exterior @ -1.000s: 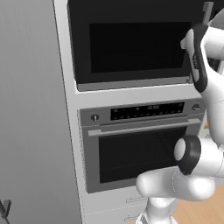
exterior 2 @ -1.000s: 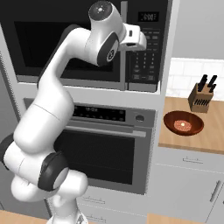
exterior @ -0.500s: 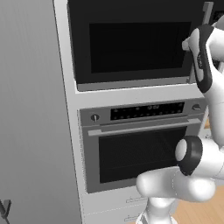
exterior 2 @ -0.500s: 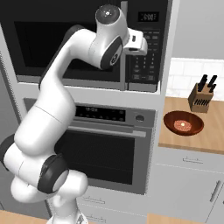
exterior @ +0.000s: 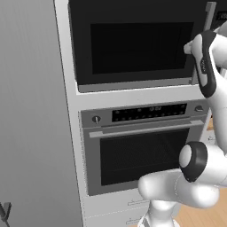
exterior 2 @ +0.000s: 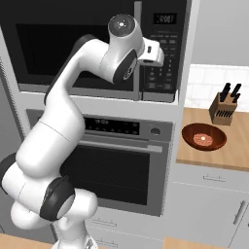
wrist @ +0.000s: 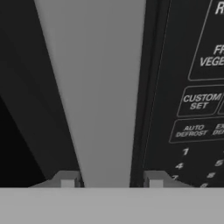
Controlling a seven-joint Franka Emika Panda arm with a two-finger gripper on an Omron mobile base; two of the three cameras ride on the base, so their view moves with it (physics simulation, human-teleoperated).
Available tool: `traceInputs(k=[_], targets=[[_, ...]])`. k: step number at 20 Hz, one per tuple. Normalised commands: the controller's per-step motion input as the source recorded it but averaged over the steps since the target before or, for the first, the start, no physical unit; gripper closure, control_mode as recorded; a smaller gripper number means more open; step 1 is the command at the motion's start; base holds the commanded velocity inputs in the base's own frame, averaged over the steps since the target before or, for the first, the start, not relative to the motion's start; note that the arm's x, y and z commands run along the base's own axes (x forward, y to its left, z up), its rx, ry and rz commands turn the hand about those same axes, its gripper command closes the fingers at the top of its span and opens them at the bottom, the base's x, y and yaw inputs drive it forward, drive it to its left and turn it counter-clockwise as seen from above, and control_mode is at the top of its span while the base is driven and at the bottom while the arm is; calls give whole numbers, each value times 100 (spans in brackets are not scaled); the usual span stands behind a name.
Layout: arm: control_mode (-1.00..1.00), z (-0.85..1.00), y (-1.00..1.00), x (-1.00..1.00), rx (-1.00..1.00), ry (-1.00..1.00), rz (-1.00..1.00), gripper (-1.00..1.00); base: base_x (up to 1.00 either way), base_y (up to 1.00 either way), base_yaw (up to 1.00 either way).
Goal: Open the microwave, place the bowl with waffle inside the microwave, then close the microwave door and turn it on.
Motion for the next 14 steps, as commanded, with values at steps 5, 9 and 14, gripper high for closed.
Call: traceInputs(k=[5,9,14], targets=[[-100,0,6,0,0,-1,0,100,0,0,0],[-100,0,39,-8,0,-12,0,100,0,0,0],[-100,0,54,-36,1,-18,2,100,0,0,0]])
